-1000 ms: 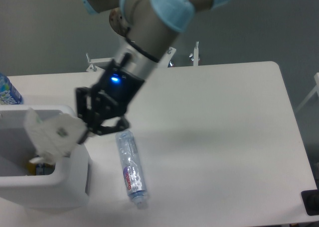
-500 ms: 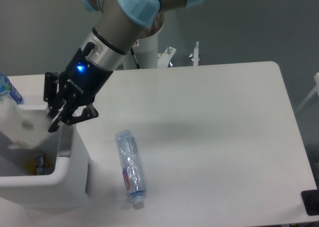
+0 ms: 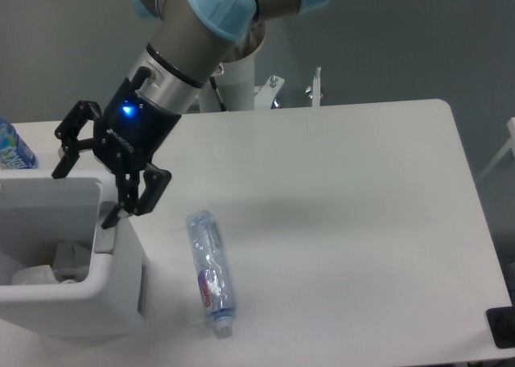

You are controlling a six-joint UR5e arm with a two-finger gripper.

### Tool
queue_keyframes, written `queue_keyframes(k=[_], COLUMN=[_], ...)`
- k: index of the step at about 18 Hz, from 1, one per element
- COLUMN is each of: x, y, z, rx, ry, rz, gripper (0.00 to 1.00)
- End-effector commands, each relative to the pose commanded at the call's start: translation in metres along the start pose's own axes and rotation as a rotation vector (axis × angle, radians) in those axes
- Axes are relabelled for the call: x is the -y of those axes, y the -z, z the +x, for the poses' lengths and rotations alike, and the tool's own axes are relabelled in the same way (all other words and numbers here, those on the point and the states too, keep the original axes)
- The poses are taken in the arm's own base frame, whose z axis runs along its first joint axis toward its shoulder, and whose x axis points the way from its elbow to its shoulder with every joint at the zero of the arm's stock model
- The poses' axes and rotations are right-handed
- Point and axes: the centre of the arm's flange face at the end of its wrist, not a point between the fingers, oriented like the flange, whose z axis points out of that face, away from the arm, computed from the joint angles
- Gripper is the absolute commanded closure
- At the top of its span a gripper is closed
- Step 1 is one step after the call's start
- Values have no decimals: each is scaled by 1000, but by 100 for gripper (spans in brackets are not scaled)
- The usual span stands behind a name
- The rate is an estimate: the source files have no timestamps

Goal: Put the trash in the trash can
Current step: 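Move the gripper back to the clear water bottle and lower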

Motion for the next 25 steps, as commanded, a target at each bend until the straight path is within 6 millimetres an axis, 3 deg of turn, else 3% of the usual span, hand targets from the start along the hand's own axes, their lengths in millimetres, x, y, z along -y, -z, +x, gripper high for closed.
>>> queue_keyframes(k=[5,8,15,20,25], x=[-4,-34,-70,-119,-149], y=[-6,-19,-57,-98,-130], z=[-62,-106,-146,-174,-179], rx=[117,198,197,271,279], ry=[109,295,463,555,588], rz=[-64,-138,-187,-318,-436], gripper=[0,0,0,0,0])
